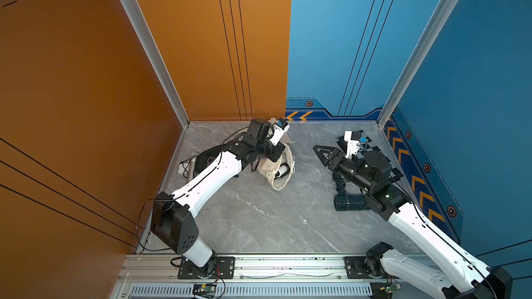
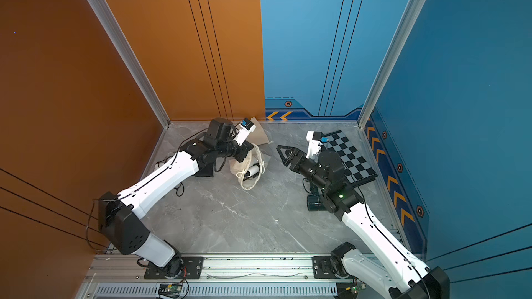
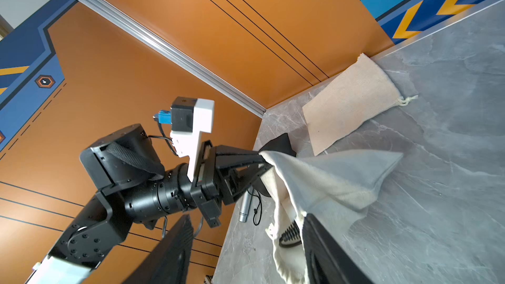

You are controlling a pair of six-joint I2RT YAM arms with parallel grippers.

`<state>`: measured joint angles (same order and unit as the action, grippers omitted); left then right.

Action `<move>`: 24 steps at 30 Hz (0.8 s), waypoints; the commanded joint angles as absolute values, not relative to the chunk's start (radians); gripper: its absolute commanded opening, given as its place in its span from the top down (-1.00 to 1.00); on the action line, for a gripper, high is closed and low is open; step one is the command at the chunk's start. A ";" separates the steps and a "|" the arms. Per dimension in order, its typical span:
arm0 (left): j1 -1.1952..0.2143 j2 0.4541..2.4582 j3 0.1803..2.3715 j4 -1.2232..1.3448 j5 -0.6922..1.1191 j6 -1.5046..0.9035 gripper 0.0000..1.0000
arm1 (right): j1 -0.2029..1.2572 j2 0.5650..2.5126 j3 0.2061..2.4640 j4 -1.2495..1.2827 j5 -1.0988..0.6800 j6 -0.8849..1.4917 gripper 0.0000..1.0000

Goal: Pack away hair dryers
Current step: Place the hair dryer in the drawstring bag, then place the drawstring bag at the center of the board.

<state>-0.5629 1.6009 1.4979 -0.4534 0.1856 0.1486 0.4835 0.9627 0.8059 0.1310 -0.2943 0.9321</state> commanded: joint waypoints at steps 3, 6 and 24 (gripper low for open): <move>-0.571 1.681 1.591 -0.532 0.204 0.374 1.00 | 0.474 1.031 0.689 0.219 -0.262 0.916 -0.31; -0.590 1.711 1.574 -0.532 0.226 0.362 1.00 | 0.466 1.062 0.635 0.249 -0.195 0.913 -0.31; -0.719 1.627 1.236 -0.314 0.099 0.179 -0.03 | 0.403 1.082 0.529 0.116 -0.129 0.962 -0.31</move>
